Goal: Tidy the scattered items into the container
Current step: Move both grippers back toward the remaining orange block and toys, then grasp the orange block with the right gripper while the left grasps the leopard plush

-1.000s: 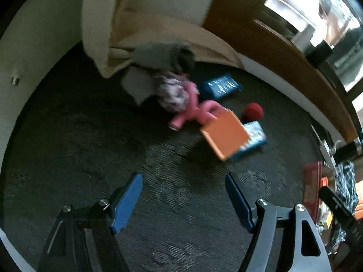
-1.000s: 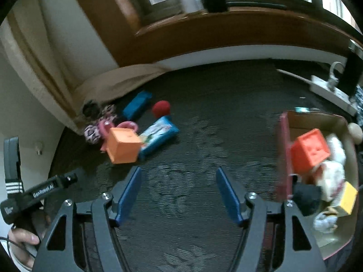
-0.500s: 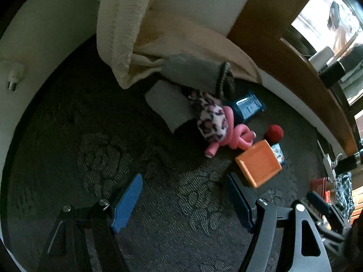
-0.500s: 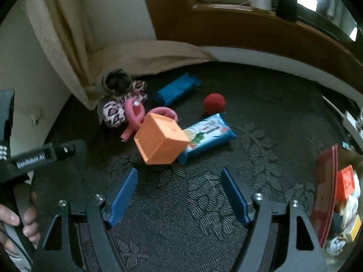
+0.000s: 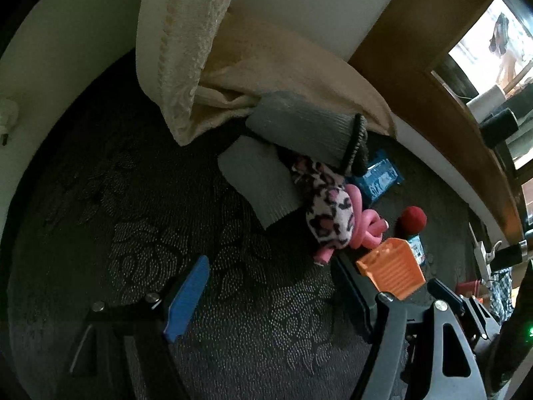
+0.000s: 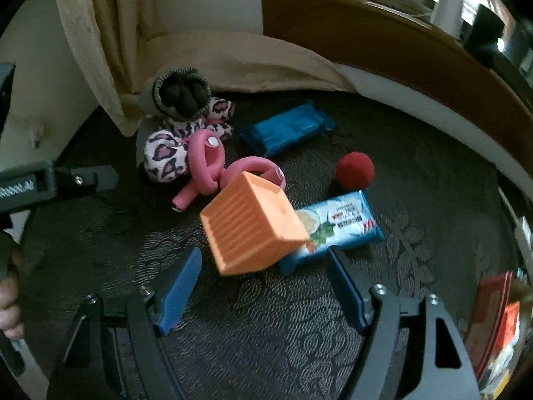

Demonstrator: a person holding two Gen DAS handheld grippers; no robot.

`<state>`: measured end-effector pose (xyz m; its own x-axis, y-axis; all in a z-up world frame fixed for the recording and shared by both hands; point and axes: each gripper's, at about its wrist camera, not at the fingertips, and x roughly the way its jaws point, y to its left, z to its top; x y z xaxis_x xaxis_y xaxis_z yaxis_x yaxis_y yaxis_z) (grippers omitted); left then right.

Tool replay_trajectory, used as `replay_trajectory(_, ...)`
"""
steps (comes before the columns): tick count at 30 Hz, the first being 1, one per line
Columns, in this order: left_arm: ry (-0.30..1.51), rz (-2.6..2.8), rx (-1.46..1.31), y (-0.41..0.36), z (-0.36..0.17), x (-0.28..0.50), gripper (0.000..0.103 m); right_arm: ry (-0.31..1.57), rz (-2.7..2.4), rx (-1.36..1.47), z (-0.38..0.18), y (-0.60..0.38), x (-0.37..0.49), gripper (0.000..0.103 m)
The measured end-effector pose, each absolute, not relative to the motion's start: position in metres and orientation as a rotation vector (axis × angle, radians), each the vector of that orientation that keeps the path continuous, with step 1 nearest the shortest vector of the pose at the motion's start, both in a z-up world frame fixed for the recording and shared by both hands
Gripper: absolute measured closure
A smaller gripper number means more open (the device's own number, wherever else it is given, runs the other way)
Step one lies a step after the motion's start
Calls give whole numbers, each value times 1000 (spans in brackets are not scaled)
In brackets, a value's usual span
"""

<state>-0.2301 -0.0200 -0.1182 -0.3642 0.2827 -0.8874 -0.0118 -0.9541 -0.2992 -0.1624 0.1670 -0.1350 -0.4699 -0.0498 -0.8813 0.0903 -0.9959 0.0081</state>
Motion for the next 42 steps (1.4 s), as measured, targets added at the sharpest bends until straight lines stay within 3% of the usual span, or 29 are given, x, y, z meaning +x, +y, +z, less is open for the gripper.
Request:
replay_trajectory(14, -378, 2406, -1669, -13, -123, -244, 26, 157, -2559, 1631, -163, 163, -184, 23)
replay_trajectory(20, -364, 2391, -1653, -2, -119, -246, 26, 87, -2562, 1630, -159, 173, -182, 33)
replay_trajectory(22, -365, 2389, -1646, 2, -117, -246, 26, 46, -2562, 1618, -153, 177, -180, 52)
replay_trajectory(28, -351, 2376, -1623, 19, -116, -248, 26, -50, -2576, 1600, -138, 189, -170, 68)
replay_trajectory(30, -332, 2383, -1619, 25, -118, -250, 26, -78, -2572, 1593, -134, 192, -167, 91)
replay_trajectory(33, -310, 2397, -1608, 34, -122, -256, 26, -102, -2575, 1594, -131, 196, -162, 94)
replay_trajectory(36, -300, 2414, -1599, 37, -126, -262, 26, -173, -2555, 1589, -132, 205, -161, 92)
replay_trajectory(37, -297, 2417, -1594, 38, -128, -264, 26, -200, -2551, 1590, -132, 208, -161, 85)
replay_trajectory(38, -294, 2419, -1597, 38, -130, -266, 31, -222, -2550, 1596, -132, 209, -160, 67)
replay_trajectory(39, -291, 2421, -1602, 38, -131, -268, 40, -244, -2560, 1590, -131, 210, -158, 56)
replay_trajectory(40, -299, 2412, -1605, 37, -133, -269, 56, -266, -2577, 1573, -129, 212, -157, 32)
replay_trajectory(41, -309, 2401, -1608, 36, -135, -270, 60, -288, -2594, 1556, -126, 213, -155, 20)
replay_trajectory(42, -317, 2394, -1603, 36, -135, -271, 67, -297, -2601, 1543, -124, 214, -155, 20)
